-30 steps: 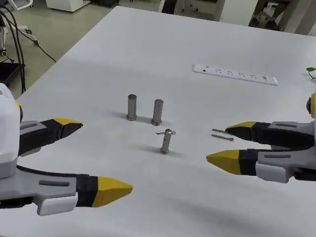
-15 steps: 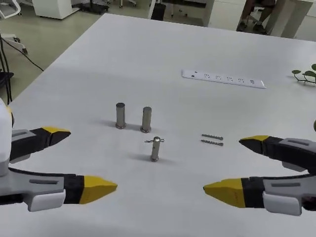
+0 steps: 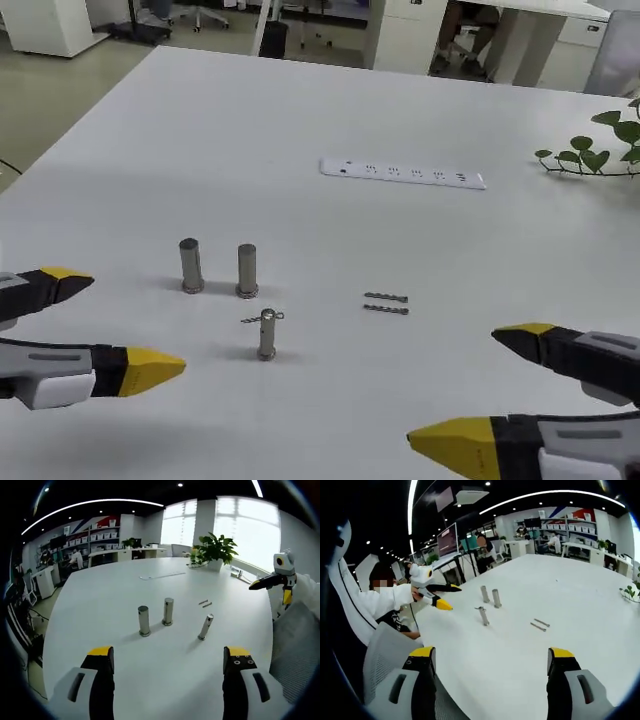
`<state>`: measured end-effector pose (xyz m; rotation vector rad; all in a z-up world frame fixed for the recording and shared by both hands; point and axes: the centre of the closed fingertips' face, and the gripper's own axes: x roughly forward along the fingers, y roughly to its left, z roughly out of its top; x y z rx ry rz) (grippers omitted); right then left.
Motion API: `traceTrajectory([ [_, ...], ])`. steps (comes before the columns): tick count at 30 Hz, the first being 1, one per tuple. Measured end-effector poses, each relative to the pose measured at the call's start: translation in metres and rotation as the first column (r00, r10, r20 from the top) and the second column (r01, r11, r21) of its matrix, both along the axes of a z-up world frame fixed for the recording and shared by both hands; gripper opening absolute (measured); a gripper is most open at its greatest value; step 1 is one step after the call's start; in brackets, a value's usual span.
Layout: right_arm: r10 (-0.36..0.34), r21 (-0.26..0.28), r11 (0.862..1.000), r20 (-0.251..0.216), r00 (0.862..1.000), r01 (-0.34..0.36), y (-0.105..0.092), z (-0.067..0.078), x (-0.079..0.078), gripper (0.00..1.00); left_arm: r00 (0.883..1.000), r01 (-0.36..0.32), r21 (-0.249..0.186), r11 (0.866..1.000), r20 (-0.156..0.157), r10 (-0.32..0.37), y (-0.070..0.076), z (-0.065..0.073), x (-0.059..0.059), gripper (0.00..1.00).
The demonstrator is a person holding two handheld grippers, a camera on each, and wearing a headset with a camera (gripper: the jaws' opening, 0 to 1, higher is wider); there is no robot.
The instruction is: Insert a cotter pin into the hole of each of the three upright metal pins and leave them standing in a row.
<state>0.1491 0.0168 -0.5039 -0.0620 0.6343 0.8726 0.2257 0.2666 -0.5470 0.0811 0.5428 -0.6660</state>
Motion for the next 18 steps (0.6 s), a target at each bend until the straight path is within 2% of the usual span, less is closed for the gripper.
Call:
traceTrajectory([
  [6,-0.061,0.002,0.998,-0.002,0.998,0.061,-0.016,-0.001,0.003,0.89,0.999,-0.03,-0.021,0.999,0.033,0.03,-0.006,-0.001,0.026,0.79],
  [8,-0.078,0.008,0.997,-0.006,0.997,0.078,-0.02,-0.002,0.003,0.89,0.999,-0.024,0.0,1.0,0.046,0.024,-0.01,-0.003,0.033,0.71],
  [10,-0.086,0.006,0.996,-0.002,0.996,0.086,-0.022,-0.001,0.002,0.89,0.997,-0.019,0.029,0.999,0.073,0.017,-0.013,-0.002,0.041,0.64],
  [14,-0.102,-0.004,0.995,-0.001,0.995,0.102,-0.027,-0.002,0.001,0.88,0.996,-0.025,0.022,0.999,0.085,0.023,-0.018,-0.001,0.055,0.56],
  [18,-0.113,-0.005,0.994,-0.004,0.994,0.113,-0.031,-0.003,0.001,0.87,0.995,-0.052,0.043,0.998,0.09,0.048,-0.018,-0.007,0.07,0.48],
])
